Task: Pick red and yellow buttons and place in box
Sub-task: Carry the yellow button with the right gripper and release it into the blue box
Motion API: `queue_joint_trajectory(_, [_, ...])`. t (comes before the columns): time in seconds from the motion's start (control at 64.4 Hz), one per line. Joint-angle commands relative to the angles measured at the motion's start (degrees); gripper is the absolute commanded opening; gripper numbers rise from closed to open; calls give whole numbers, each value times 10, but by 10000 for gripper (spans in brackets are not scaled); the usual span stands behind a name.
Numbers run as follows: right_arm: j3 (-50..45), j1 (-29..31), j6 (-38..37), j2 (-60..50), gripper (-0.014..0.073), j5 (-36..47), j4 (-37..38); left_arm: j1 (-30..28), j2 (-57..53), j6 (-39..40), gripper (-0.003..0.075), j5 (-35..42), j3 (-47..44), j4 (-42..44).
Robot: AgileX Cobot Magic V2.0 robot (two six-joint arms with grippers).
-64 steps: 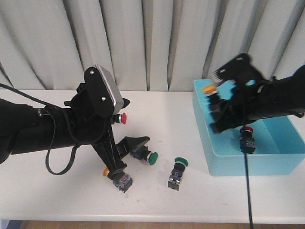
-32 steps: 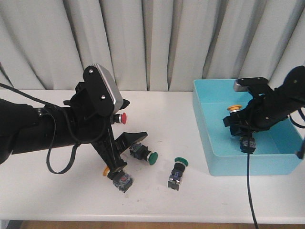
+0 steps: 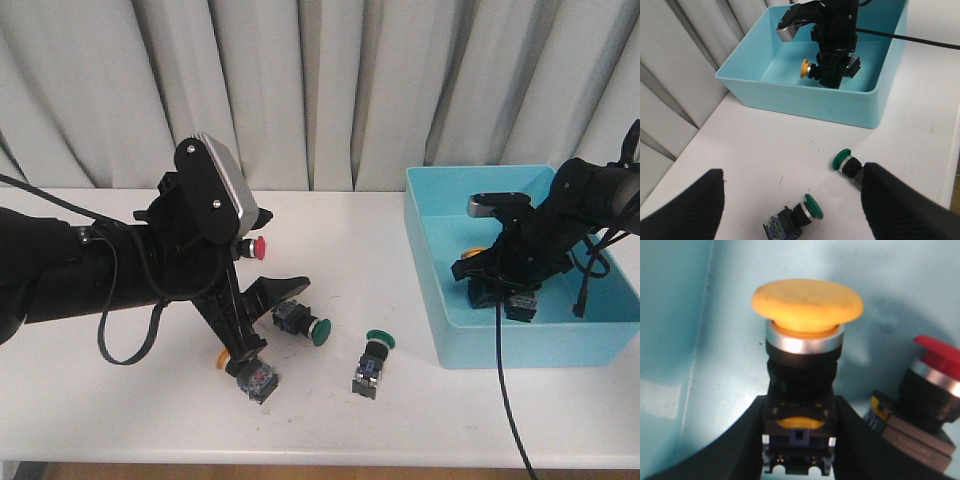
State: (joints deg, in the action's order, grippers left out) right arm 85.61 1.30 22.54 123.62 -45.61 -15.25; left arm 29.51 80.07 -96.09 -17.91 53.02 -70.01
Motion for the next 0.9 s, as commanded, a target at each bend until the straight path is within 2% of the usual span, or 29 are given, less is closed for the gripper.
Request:
queue_joint_trajectory(0.0, [18,3,-1,-30,255,3,-3,3,-15,6,544,4,12,-18])
queue_joint_trajectory(0.171, [19,3,-1,-34,373,3,-4,3,-15,6,544,4,12,-18])
queue_joint_trajectory(0.264, [19,3,-10,-46,402,-5,-6,3,-15,6,544,4,12,-18])
queue_joint_trajectory(0.481, [19,2,-21,-117,401,-57,-16,3,-15,6,544,4,12,-18])
queue_joint_trajectory(0.652, [11,-18,-41,-218,398,-107,-13,3,-15,6,544,4,12,-18])
queue_joint_trajectory(0.761, [-28,-51,-66,-299,381,-102,9,3,-15,6,544,4,12,-18])
queue_joint_trajectory(0.885, [-117,-88,-114,-406,359,-57,57,3,-15,6,544,4,12,-18])
